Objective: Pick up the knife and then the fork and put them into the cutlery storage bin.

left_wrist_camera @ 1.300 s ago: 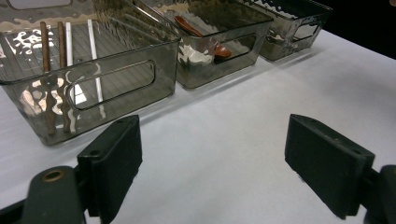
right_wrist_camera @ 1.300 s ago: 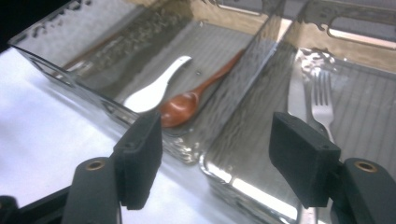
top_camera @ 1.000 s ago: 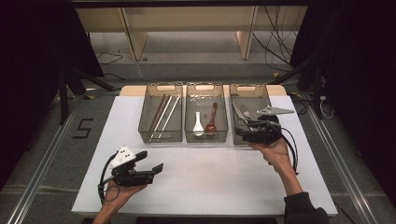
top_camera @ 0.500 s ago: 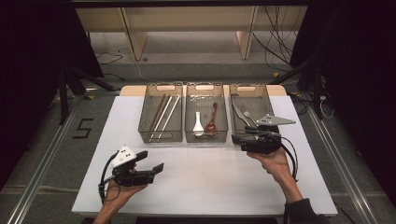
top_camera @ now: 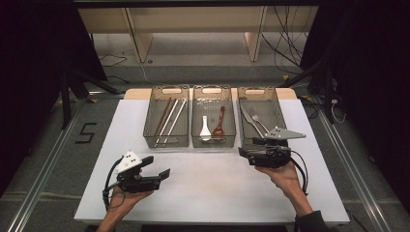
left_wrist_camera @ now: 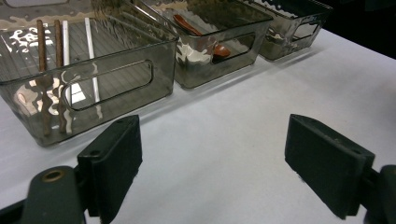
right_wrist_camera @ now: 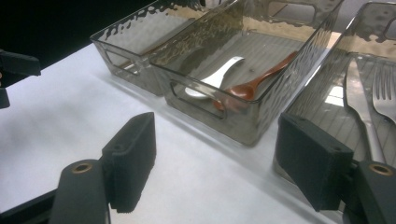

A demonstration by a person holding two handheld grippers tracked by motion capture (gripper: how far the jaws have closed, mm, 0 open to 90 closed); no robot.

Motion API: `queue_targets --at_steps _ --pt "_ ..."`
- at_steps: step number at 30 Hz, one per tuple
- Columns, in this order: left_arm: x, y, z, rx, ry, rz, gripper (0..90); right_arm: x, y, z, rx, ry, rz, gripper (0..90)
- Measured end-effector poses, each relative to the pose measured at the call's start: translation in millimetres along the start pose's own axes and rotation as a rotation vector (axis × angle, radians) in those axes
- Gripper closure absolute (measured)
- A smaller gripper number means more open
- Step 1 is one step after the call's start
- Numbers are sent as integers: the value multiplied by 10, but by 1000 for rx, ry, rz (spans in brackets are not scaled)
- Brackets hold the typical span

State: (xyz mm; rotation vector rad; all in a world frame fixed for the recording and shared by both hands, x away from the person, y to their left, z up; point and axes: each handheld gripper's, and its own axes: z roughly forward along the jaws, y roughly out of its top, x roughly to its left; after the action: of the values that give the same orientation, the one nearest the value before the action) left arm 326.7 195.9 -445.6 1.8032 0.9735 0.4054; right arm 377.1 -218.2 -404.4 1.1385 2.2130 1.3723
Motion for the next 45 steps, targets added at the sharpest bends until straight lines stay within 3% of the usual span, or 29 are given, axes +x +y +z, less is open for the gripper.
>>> queue_targets --at_steps 18,35,45 --pt "-5 -12 -11 3 -17 8 185 133 -219 -122 -18 4 -25 281" --pt "8 -18 -21 -3 -39 -15 180 232 -495 -216 -30 13 -28 253" --pt "2 -25 -29 0 -54 -6 179 267 -603 -258 -32 4 -25 232"
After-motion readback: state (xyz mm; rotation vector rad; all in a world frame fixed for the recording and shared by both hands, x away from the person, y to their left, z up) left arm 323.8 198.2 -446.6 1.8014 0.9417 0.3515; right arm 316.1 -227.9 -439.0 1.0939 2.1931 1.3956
